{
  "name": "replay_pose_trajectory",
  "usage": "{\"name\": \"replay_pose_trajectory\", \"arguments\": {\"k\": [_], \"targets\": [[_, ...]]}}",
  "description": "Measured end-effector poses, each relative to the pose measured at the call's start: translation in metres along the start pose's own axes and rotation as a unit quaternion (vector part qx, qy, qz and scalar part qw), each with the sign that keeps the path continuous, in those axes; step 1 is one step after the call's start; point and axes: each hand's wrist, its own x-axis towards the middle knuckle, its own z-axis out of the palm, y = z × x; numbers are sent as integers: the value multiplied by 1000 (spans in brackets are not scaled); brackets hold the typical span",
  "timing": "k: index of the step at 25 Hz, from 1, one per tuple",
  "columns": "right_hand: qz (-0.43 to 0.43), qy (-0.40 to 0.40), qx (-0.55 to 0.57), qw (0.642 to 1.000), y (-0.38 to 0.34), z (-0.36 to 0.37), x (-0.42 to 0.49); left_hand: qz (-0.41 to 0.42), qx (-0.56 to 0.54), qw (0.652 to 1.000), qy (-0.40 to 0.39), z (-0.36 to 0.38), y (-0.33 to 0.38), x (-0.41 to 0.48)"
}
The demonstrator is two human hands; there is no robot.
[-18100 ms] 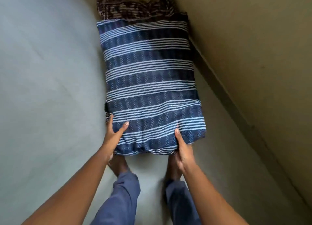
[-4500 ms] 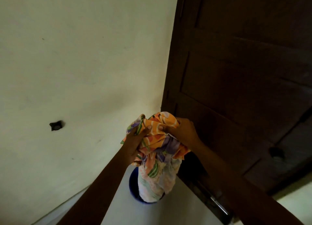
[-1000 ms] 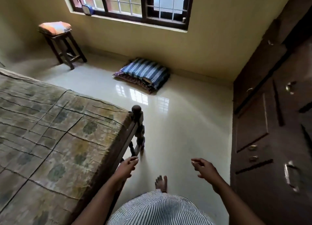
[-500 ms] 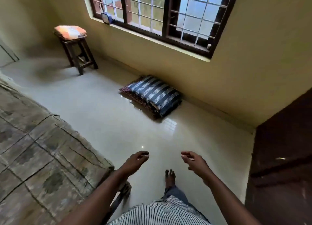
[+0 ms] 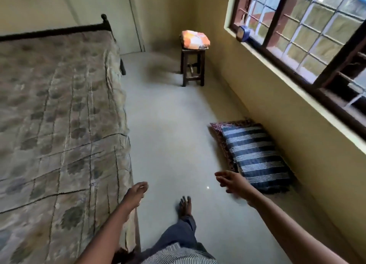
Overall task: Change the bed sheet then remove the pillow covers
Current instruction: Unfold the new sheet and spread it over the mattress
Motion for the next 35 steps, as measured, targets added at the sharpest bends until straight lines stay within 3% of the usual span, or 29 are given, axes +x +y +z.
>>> {"name": "replay_pose_trajectory", "arguments": {"k": [5, 15, 26, 35], "targets": [[-42, -29, -18, 999, -77, -34, 137, -36, -53, 998, 22, -15, 58, 87], [-54, 18, -23, 998, -203, -142, 357, 49, 3, 998, -40, 3, 334, 285], [-12, 26, 26, 999, -362, -289, 659, 69, 17, 997, -3, 26, 612, 528], [27, 6, 113, 993, -504, -321, 882, 61, 46, 997, -18, -5, 776, 729]]}}
